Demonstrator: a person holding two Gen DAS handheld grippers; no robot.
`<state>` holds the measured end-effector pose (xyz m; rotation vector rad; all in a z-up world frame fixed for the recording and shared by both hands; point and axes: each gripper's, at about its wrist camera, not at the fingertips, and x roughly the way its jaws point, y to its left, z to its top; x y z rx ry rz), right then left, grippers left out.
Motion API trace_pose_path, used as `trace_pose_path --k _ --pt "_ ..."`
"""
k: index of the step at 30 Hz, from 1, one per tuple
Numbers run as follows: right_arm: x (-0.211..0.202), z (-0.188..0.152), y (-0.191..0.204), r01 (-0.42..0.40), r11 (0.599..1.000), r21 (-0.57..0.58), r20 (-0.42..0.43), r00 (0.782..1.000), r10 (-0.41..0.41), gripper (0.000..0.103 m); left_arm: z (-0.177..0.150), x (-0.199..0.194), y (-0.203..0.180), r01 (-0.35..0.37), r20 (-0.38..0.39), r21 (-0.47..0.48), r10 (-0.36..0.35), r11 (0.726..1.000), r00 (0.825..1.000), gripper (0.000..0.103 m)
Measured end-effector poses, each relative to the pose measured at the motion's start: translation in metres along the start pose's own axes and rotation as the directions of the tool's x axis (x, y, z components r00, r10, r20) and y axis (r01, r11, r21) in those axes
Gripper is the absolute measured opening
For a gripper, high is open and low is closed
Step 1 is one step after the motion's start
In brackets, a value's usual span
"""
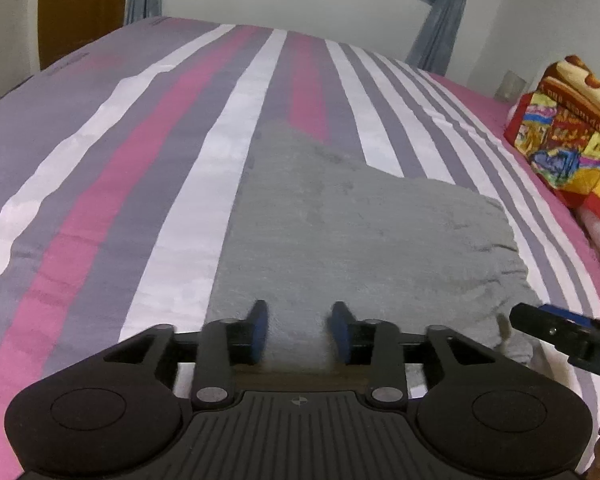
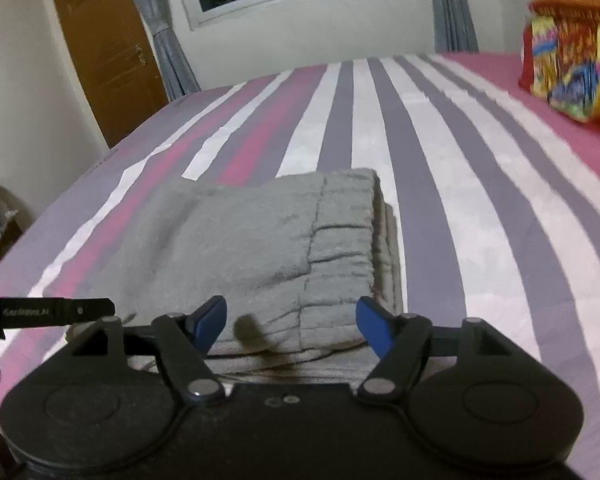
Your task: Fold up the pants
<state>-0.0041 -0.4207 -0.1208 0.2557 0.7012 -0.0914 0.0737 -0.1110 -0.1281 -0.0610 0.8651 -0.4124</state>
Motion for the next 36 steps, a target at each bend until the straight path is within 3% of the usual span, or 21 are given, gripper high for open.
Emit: trace_pose_path --k 3,7,11,17,18,20,26,29,32,33,36 --pt "0.002 0.004 -0.008 -0.004 0.999 0.051 -0.008 1.000 0.004 0.077 0.004 -0.002 0.003 -0.004 0.015 -0.011 0.004 1.000 1.000 0.043" --pt "0.001 0.009 -0.017 0.002 0.997 0.080 0.004 1.000 -0.003 0.078 0.010 -0.003 0.011 -0.026 0.038 -0.026 0.027 0.999 0.999 0.061" --pt "0.015 0.007 -0.033 0.008 0.993 0.118 -0.052 0.999 -0.002 0.079 0.014 0.010 0.029 -0.032 -0.005 -0.087 0.031 0.996 0.999 0.061" --pt "0.031 0.002 -0.058 -0.088 0.962 0.259 -0.114 0.986 0.121 0.084 0.015 0.043 0.044 0.092 -0.091 -0.127 -0.104 0.988 0.990 0.060" --pt "0.035 0.002 -0.062 -0.102 0.953 0.284 -0.125 0.982 0.142 0.085 0.015 0.050 0.048 0.105 -0.109 -0.145 -0.122 0.984 0.987 0.054" --pt "0.039 0.002 -0.069 -0.129 0.938 0.321 -0.130 0.975 0.179 0.086 0.015 0.060 0.057 0.141 -0.128 -0.190 -0.167 0.972 0.978 0.053" --pt "0.053 0.005 -0.088 -0.195 0.911 0.364 -0.162 0.950 0.268 0.088 0.015 0.084 0.072 0.251 -0.171 -0.257 -0.300 0.933 0.939 0.051" --pt "0.070 -0.002 -0.102 -0.252 0.862 0.440 -0.167 0.920 0.355 0.090 0.014 0.098 0.072 0.298 -0.191 -0.280 -0.357 0.912 0.914 0.051" --pt "0.081 -0.005 -0.110 -0.290 0.824 0.487 -0.121 0.912 0.392 0.087 0.013 0.108 0.069 0.337 -0.201 -0.305 -0.407 0.890 0.891 0.051" --pt "0.083 -0.005 -0.111 -0.294 0.818 0.494 -0.112 0.912 0.395 0.081 0.014 0.110 0.066 0.344 -0.203 -0.306 -0.414 0.888 0.887 0.051" --pt "0.088 -0.005 -0.107 -0.316 0.787 0.529 -0.100 0.898 0.428 0.063 0.017 0.108 0.049 0.327 -0.201 -0.289 -0.391 0.900 0.898 0.047"
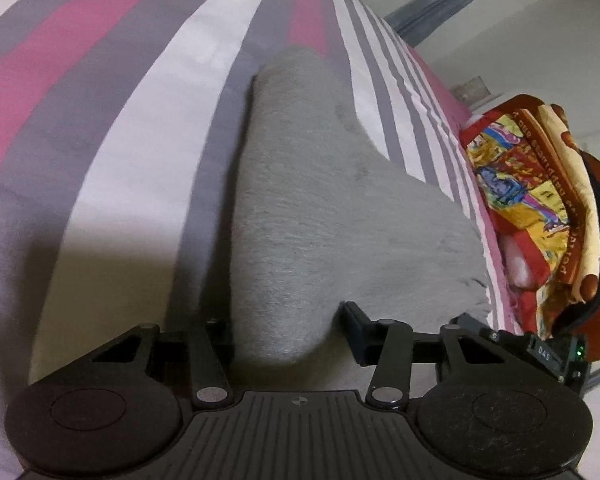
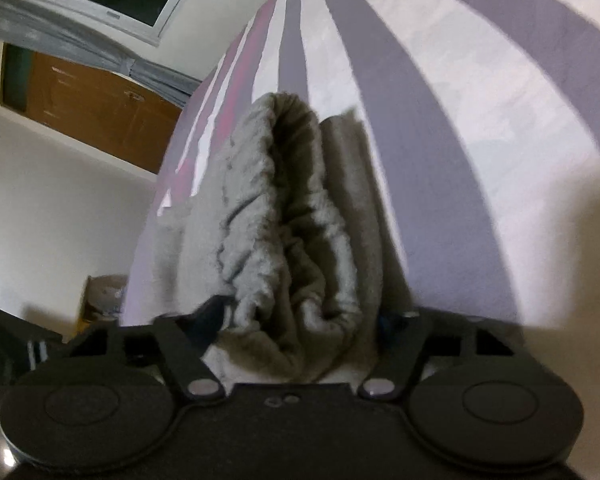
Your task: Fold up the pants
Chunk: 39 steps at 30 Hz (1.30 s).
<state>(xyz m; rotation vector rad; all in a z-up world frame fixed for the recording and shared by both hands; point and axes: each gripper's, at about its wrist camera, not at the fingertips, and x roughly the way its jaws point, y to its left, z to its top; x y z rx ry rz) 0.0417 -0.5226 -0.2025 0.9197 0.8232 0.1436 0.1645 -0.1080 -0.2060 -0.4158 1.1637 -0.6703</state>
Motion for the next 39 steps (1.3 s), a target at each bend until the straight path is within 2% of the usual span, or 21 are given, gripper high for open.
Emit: trace_pose_path --k 2,4,9,14,16,19,24,33,39 --pt "-0.005 -0.002 0.010 -0.029 0.999 -0.034 0.007 1.000 0.029 0.055 0.000 -0.004 -0.011 -0.014 0.012 0.041 0.014 0.999 1.000 0.047" --pt "-0.006 -0.001 0.017 -0.034 0.996 -0.081 -0.004 0.999 0.034 0.055 0.001 -0.002 -0.016 -0.024 0.014 0.061 0.023 0.998 1.000 0.047" --pt "0.023 0.004 0.014 0.010 0.995 -0.100 -0.029 0.999 -0.013 0.055 0.009 0.016 -0.008 -0.035 0.001 0.044 0.035 0.998 0.999 0.047" --pt "0.023 -0.004 0.028 0.061 0.991 -0.120 0.010 0.998 -0.060 0.052 0.005 0.012 -0.024 -0.112 0.036 0.081 0.110 0.990 0.993 0.041" --pt "0.019 -0.012 0.043 0.071 0.989 -0.130 0.029 0.997 -0.068 0.051 0.004 0.006 -0.033 -0.136 0.064 0.103 0.130 0.985 0.989 0.034" --pt "0.008 -0.016 0.051 -0.001 0.996 -0.092 0.058 0.998 0.006 0.048 0.003 -0.008 -0.040 -0.128 0.102 0.104 0.118 0.986 0.988 0.028" --pt "-0.008 -0.015 0.081 -0.101 0.990 -0.103 0.084 0.990 0.110 0.048 0.009 -0.035 -0.052 -0.084 0.160 0.109 0.066 0.991 0.985 0.027" --pt "-0.042 0.011 0.131 -0.188 0.962 -0.196 0.135 0.967 0.216 0.048 0.045 -0.078 -0.091 -0.099 0.272 0.187 0.045 0.977 0.961 0.027" --pt "-0.038 0.042 0.147 -0.205 0.952 -0.228 0.159 0.956 0.245 0.048 0.089 -0.079 -0.117 -0.149 0.331 0.233 0.066 0.961 0.941 0.027"
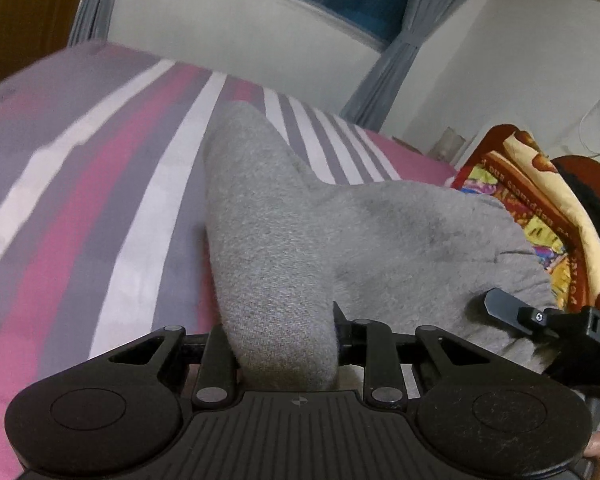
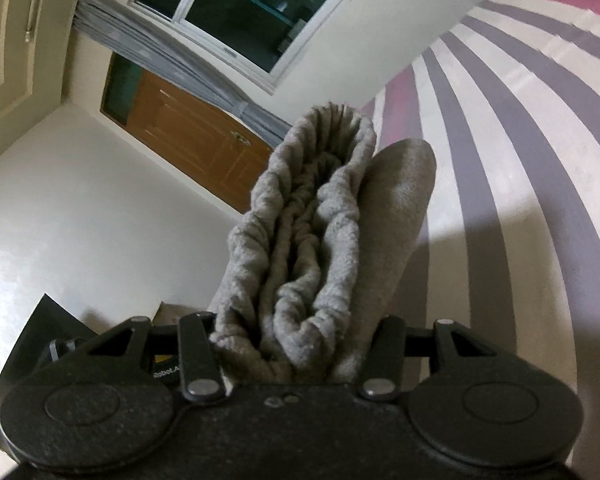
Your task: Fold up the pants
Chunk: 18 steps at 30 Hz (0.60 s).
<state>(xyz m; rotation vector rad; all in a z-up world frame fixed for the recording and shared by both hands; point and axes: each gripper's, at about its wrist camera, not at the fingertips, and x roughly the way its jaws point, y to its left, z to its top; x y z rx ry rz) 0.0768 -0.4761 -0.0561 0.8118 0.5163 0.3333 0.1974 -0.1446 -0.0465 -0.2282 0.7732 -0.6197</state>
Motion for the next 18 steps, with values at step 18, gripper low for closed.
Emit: trace_pose_path --k 18 --pt "0.072 0.046 -0.064 0.053 0.997 0.048 -0.015 0.999 -0.052 0.048 0.041 0.118 0.013 -0.099 -0.042 0.037 0.100 0.994 0.994 0.027"
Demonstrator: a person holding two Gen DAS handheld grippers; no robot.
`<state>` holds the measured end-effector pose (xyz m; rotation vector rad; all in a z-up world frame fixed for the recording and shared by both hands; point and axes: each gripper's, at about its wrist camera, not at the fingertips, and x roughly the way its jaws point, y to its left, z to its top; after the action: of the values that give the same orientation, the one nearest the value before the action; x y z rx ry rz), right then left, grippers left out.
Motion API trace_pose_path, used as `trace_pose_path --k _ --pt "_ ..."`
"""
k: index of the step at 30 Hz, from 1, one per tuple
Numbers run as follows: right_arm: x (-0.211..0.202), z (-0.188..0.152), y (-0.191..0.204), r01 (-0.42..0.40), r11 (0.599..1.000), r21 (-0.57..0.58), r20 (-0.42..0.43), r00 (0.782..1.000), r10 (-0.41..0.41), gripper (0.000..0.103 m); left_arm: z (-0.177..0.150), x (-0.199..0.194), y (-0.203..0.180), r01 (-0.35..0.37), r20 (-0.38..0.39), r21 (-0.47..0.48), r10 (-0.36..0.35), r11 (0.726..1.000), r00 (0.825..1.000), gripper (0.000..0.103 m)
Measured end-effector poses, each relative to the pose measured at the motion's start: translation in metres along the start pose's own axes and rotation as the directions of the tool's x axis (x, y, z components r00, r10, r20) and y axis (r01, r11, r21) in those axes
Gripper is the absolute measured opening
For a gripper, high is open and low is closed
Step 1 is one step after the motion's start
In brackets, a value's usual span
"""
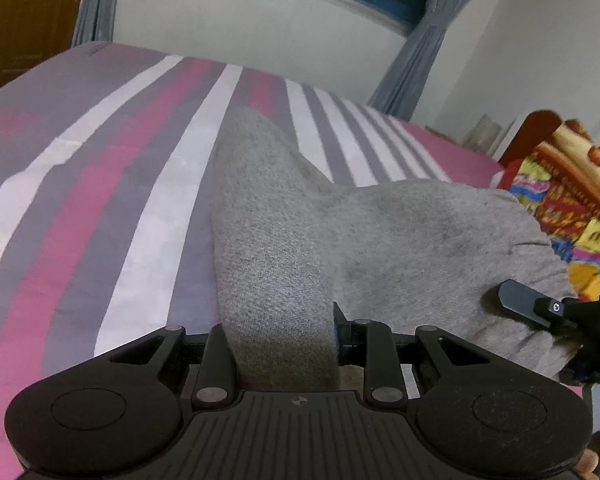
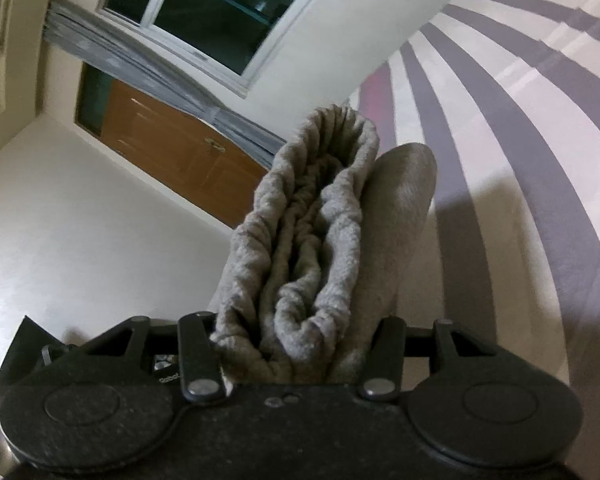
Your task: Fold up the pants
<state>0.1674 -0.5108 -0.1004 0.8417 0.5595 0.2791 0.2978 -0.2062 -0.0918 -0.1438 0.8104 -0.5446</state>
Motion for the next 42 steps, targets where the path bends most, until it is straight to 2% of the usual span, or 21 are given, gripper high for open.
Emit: trace_pose_path --k 10,11,14,16,18,21,25,28,31,33,35,39,42 --pt "0.022 -0.003 -0.042 0.108 0.994 0.033 -0.036 0.994 -0.106 0.048 -0.016 0.057 0.014 -0.057 -0.058 0.016 0.058 0.998 0.997 0.028" --pt "0.021 -0.005 -0.047 0.120 0.992 0.039 -0.039 0.992 -0.119 0.048 -0.019 0.061 0.016 -0.060 -0.064 0.019 0.061 0.998 0.996 0.030" --pt "0.022 -0.012 -0.058 0.162 0.986 0.024 -0.057 0.985 -0.161 0.049 -0.027 0.068 0.022 -0.077 -0.076 0.025 0.079 0.997 0.994 0.045" --pt "0.020 -0.016 -0.060 0.193 0.981 0.013 -0.058 0.980 -0.192 0.051 -0.031 0.072 0.026 -0.093 -0.080 0.031 0.095 0.995 0.992 0.059" --pt "0.021 -0.020 -0.063 0.250 0.968 0.005 -0.068 0.966 -0.249 0.059 -0.032 0.075 0.031 -0.094 -0.091 0.014 0.095 0.995 0.991 0.063" --pt "0.020 -0.022 -0.054 0.292 0.956 -0.032 -0.060 0.954 -0.293 0.063 -0.028 0.072 0.028 -0.110 -0.106 0.008 0.110 0.994 0.988 0.063" --pt "0.011 -0.022 -0.032 0.354 0.931 -0.089 -0.036 0.933 -0.358 0.067 -0.030 0.049 0.023 -0.164 -0.052 0.019 0.165 0.986 0.985 0.063" --pt "-0.001 -0.026 -0.014 0.407 0.899 -0.161 0.003 0.911 -0.412 0.068 -0.035 0.021 0.019 -0.190 0.018 0.032 0.190 0.981 0.982 0.062" --pt "-0.016 -0.030 0.009 0.470 0.855 -0.217 0.114 0.882 -0.456 0.069 -0.040 0.001 0.010 -0.188 0.048 0.076 0.184 0.979 0.982 0.063" --pt "-0.024 -0.031 0.025 0.490 0.832 -0.259 0.167 0.871 -0.461 0.055 -0.042 -0.003 0.003 -0.178 0.041 0.083 0.175 0.981 0.984 0.062" --pt "-0.022 -0.041 0.047 0.501 0.791 -0.351 0.191 0.866 -0.463 0.043 -0.046 -0.002 -0.002 -0.187 0.040 0.095 0.184 0.978 0.982 0.063" --pt "-0.011 -0.062 0.072 0.498 0.714 -0.492 0.193 0.862 -0.468 0.040 -0.056 0.001 -0.011 -0.241 0.043 0.121 0.238 0.963 0.970 0.063" --pt "-0.001 -0.076 0.072 0.518 0.660 -0.545 0.186 0.842 -0.507 0.039 -0.064 0.003 -0.018 -0.270 0.044 0.163 0.267 0.949 0.963 0.063"
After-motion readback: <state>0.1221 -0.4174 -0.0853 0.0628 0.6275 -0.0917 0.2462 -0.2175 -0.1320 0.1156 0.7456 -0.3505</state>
